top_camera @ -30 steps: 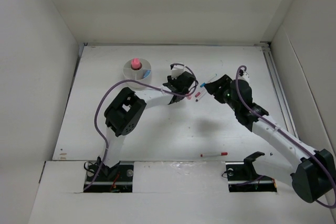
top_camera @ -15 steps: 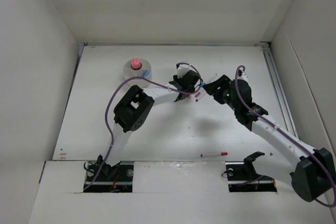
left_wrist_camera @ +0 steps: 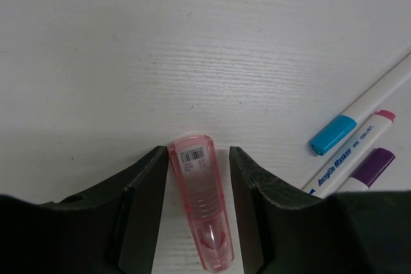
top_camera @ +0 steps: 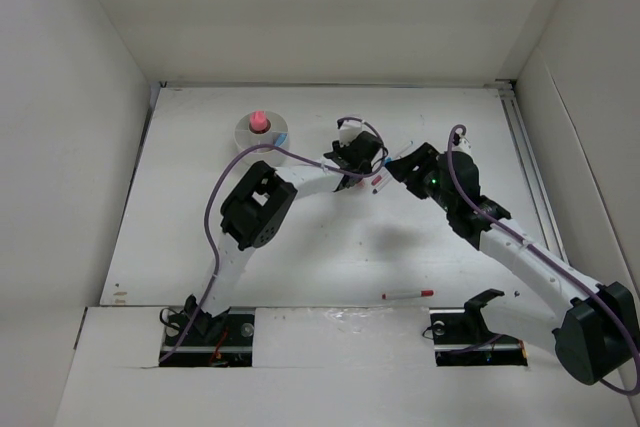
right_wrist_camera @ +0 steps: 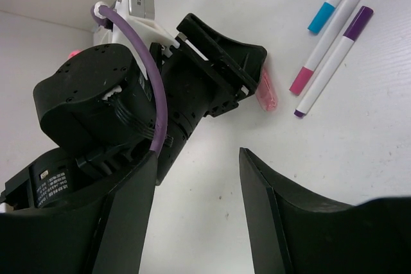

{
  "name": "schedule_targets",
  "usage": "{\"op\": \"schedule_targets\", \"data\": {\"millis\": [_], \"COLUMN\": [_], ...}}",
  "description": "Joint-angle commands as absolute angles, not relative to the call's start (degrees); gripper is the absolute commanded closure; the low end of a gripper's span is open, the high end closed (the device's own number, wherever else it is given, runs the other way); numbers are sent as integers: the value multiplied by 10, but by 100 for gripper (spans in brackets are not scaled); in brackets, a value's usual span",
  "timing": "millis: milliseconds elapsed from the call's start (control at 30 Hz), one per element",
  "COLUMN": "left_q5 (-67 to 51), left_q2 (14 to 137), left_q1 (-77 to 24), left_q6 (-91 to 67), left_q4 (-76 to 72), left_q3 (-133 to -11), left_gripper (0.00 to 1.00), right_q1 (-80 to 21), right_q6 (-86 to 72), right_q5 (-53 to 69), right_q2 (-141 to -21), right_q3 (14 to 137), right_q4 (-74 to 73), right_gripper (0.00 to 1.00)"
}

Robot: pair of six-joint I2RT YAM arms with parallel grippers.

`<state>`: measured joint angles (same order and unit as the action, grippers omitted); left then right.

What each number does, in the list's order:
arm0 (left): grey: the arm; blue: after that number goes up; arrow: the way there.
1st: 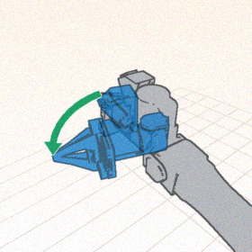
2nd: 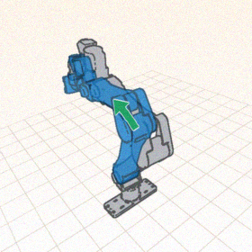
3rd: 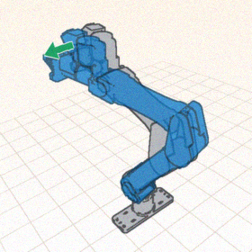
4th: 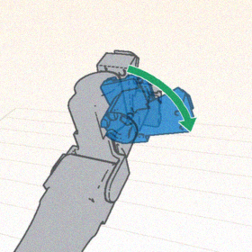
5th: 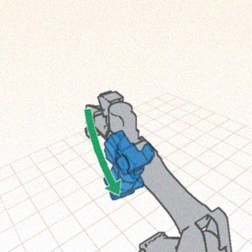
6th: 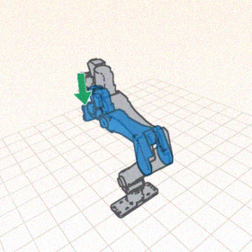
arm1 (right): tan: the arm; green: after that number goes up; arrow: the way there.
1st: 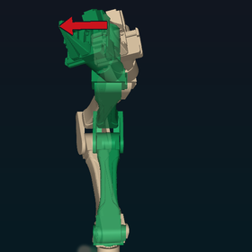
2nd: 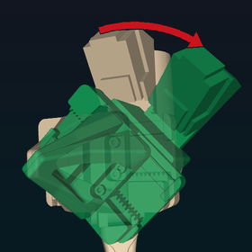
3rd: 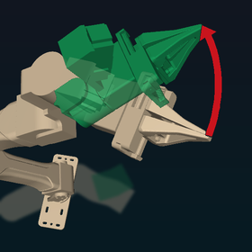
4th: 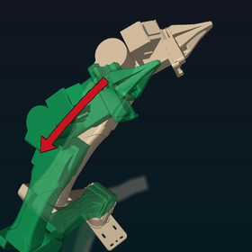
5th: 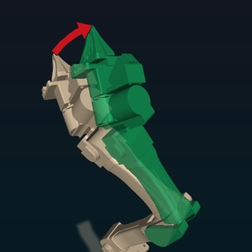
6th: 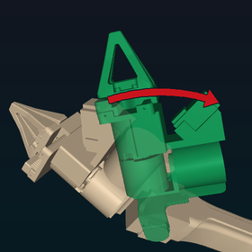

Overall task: Sort the stationery into containers
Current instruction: Pick up the stationery from the center of the board.

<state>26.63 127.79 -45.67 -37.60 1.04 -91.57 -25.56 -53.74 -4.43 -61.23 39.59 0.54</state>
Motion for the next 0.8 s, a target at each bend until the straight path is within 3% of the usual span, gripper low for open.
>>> {"op": "schedule_targets", "data": {"millis": [0,67,367,567,767], "left_q5": [265,270,280,280,251], "left_q2": [1291,1296,1254,1199,1114], "left_q1": [-453,-453,-453,-447,-414], "left_q6": [-373,-373,-367,-342,-337], "left_q4": [23,28,28,21,10], "left_q3": [-928,-928,-915,-902,-882], "left_gripper": [61,63,92,99,100], "right_q1": [-254,-254,-254,-254,-254], "right_q6": [-533,-533,-533,-533,-533], "right_q5": [-40,-40,-40,-40,-34], "right_q2": [-606,-612,-606,-601,-606], "right_q3": [402,402,402,402,402], "right_q4": [31,31,31,31,31], "right_gripper": [40,40,40,40,40]}}
